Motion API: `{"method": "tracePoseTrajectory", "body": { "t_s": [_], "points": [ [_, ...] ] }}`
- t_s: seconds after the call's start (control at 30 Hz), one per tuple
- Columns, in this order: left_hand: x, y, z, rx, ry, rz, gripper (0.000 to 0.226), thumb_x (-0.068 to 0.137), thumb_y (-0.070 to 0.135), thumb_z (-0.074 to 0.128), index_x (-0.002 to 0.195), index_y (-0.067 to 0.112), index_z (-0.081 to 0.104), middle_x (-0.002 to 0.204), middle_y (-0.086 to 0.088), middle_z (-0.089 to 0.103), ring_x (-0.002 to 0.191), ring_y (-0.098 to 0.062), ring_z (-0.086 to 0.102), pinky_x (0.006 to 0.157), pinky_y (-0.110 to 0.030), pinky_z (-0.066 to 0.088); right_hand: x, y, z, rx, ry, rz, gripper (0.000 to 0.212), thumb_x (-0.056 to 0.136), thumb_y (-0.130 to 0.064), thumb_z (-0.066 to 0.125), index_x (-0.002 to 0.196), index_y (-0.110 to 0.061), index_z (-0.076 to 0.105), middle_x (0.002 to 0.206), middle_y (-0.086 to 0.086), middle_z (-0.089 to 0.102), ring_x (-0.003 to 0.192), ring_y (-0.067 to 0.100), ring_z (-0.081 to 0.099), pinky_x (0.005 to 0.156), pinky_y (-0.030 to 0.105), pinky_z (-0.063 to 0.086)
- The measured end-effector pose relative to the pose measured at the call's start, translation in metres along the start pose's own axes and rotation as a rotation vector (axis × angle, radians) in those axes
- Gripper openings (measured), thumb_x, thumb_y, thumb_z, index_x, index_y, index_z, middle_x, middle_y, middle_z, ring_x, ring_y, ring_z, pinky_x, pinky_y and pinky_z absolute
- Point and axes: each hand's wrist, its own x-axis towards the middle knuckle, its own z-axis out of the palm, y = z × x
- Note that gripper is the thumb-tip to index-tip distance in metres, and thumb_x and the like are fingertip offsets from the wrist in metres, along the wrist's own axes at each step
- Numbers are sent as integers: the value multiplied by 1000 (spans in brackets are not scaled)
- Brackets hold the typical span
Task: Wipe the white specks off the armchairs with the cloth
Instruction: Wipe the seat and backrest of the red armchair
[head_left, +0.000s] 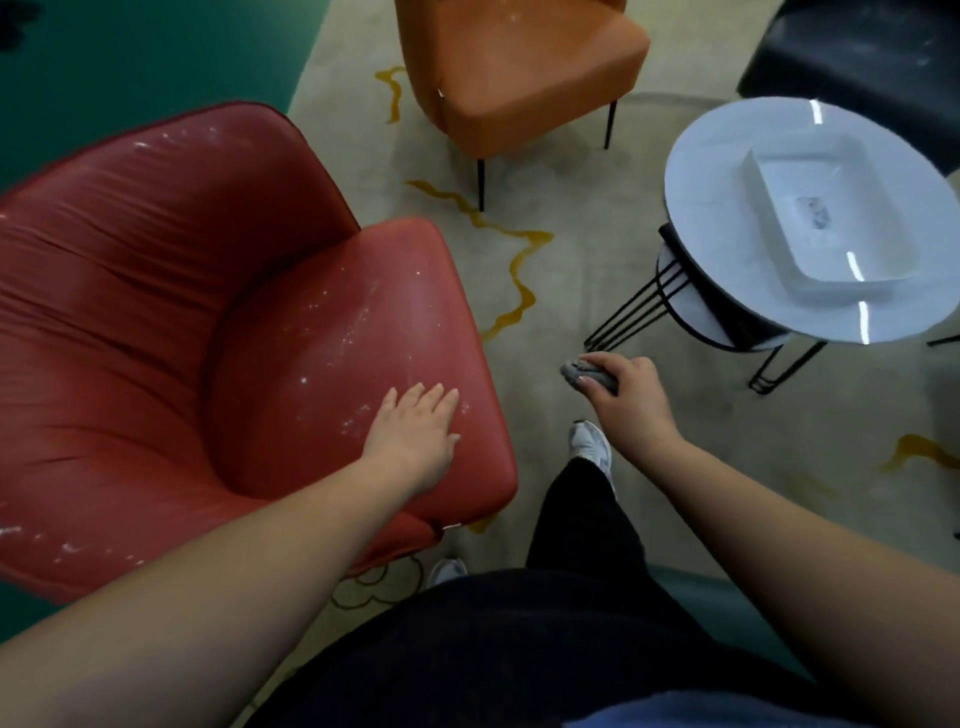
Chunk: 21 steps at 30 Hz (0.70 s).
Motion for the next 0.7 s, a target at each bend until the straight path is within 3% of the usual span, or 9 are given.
{"method": "tracePoseTrajectory", "body": {
  "t_s": [0.17,0.4,0.57,0.7],
  "points": [
    [61,14,-15,-86,3,-176,62,100,42,30,154,21,9,161,1,12,147,-21,9,119,-42,6,102,-4,-15,-67,-165,-130,34,91,-31,63,123,-23,63,107,7,44,109,26,49,98,29,36],
    [107,46,-30,-388,37,-567,60,100,43,32,153,22,15,159,1,20,146,-21,17,119,-41,12,229,-35,-42,-203,-436,-431,32,91,-30,64,122,-24,63,103,5,45,108,28,51,97,31,38],
    [102,68,-31,-538,78,-790,60,99,43,31,153,22,15,160,1,18,147,-20,14,120,-41,10,268,-64,-22,-259,-591,-610,30,92,-28,63,122,-23,63,108,8,49,109,25,47,94,28,37],
    [88,68,-29,-585,113,-907,60,100,41,33,153,21,14,159,0,19,146,-21,14,119,-42,9,266,-91,5,-250,-700,-718,26,93,-27,63,119,-22,64,100,0,49,104,17,45,90,25,36]
  ]
}}
